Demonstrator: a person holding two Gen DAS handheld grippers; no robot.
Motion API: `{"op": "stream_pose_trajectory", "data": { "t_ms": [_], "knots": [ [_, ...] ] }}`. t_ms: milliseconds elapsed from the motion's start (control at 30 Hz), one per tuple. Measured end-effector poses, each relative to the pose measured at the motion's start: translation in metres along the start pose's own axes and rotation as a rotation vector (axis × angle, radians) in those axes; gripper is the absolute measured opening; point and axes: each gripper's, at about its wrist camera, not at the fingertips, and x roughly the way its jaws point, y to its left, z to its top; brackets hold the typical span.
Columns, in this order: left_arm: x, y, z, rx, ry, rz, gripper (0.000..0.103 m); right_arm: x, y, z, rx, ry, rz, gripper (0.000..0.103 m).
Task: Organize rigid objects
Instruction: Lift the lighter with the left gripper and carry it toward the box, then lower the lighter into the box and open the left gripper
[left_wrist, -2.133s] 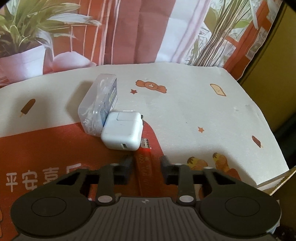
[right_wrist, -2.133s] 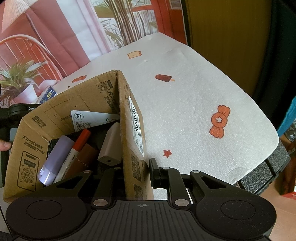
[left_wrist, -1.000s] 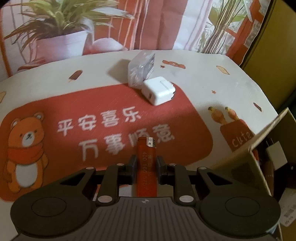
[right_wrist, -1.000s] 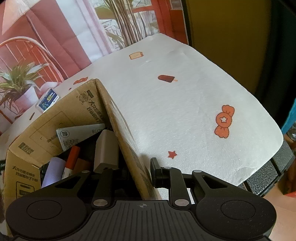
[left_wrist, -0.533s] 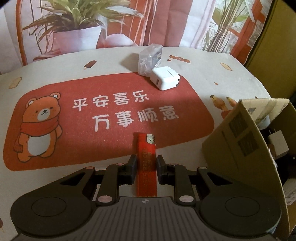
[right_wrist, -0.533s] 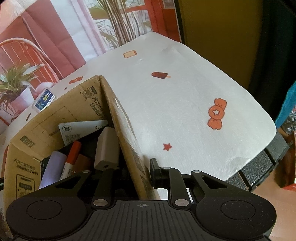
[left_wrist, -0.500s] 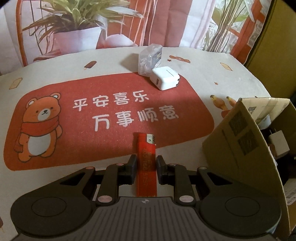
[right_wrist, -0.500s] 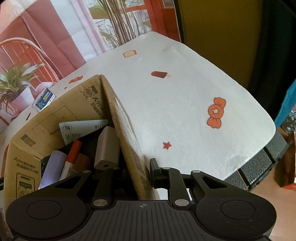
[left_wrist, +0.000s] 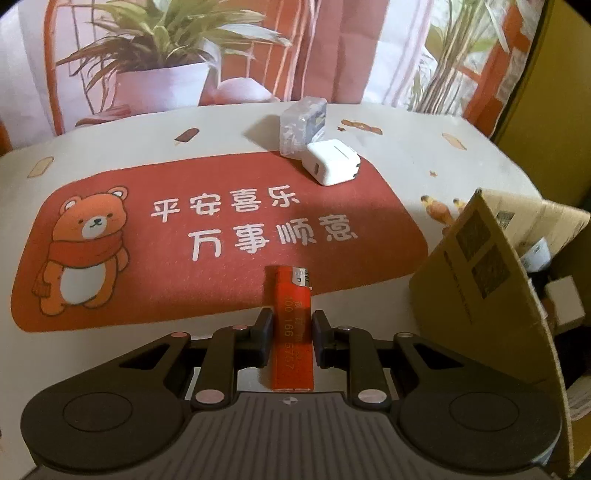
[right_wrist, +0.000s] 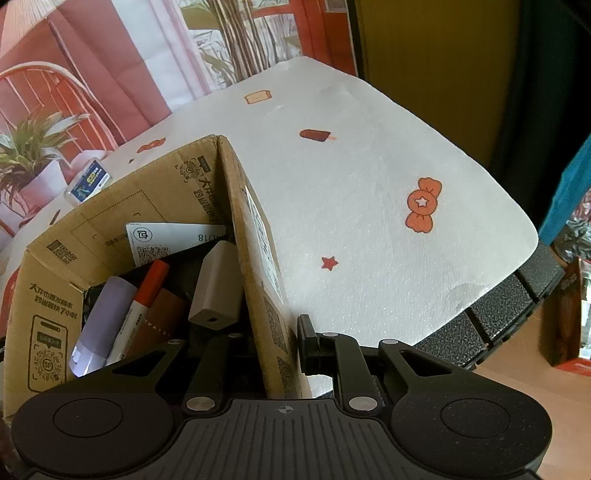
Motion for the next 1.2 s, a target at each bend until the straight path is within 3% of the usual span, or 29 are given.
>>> {"op": "stream_pose_trajectory", "data": {
  "t_ms": [333, 467, 600, 733, 867, 967, 1200],
  "knots": [
    [-0.068, -0.014, 0.024, 0.001, -0.165, -0.128, 0.023, 0.001, -0.001, 0.000, 0.006, 0.000, 0.003, 0.015],
    [-0.097, -0.036, 0.037, 0.046, -0.236, -0.204, 0.023, 0.002, -0.001, 0.000, 0.007, 0.002, 0.005, 0.016],
    [-0.106, -0.069, 0.042, 0.110, -0.252, -0.286, 0.023, 0.002, -0.002, 0.000, 0.012, 0.003, 0.011, 0.015],
    [-0.094, -0.103, 0.037, 0.177, -0.187, -0.372, 0.023, 0.002, -0.003, 0.000, 0.016, 0.005, 0.019, 0.016],
    [-0.064, -0.132, 0.025, 0.227, -0.067, -0.438, 0.023, 0.001, -0.005, 0.000, 0.019, 0.007, 0.029, 0.016],
    [-0.042, -0.144, 0.015, 0.238, 0.026, -0.461, 0.023, 0.002, -0.006, 0.000, 0.019, 0.009, 0.036, 0.016],
    [-0.015, -0.158, 0.001, 0.255, 0.134, -0.482, 0.023, 0.002, -0.007, 0.001, 0.018, 0.011, 0.045, 0.016]
  ]
}}
